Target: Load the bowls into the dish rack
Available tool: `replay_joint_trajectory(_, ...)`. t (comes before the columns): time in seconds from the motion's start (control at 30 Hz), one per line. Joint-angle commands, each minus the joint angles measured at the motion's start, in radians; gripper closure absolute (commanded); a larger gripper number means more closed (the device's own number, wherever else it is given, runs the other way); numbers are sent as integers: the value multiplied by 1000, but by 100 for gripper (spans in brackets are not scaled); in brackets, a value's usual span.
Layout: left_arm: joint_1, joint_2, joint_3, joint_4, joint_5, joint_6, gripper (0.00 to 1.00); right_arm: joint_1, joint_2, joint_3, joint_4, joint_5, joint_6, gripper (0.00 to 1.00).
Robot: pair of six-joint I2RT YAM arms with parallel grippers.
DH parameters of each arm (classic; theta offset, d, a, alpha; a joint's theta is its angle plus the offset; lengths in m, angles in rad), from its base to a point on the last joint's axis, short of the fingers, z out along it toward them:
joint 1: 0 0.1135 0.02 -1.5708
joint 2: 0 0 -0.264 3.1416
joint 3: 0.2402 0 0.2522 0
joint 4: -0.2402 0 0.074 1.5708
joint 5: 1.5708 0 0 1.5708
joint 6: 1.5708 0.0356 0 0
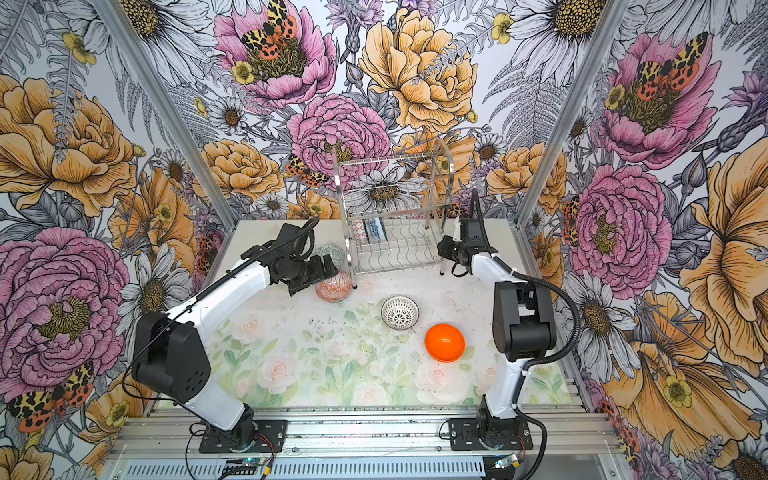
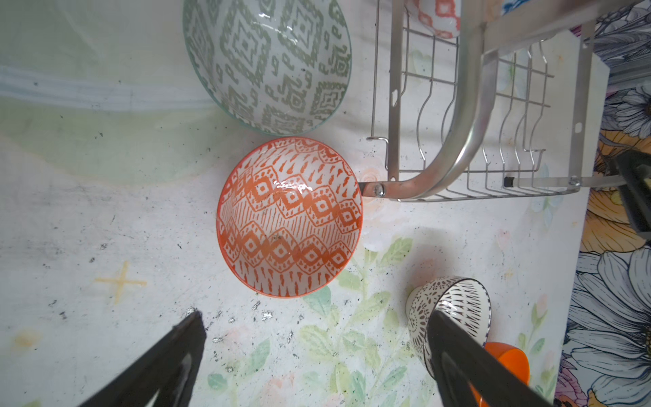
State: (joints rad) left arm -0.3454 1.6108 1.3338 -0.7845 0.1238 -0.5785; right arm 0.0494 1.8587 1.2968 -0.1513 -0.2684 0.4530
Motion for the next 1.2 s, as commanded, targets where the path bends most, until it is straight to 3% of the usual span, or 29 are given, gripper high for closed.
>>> replay_joint_trajectory(0.0, 27, -29, -23, 17, 23, -17, 1, 12, -66, -48, -1, -26, 50, 75)
replay_joint_trajectory(0.5, 98, -16, -70, 47, 66, -48, 1, 0, -228, -235, -6, -38, 23, 74)
replay_joint_trajectory(0.77, 109, -27, -145, 47, 89, -55, 1, 0, -275, -236, -14, -48, 54, 54)
replay_joint_trajectory(1.17, 118, -93, -263, 133, 134, -146, 1, 40, -501, -351, -66, -22, 97, 8)
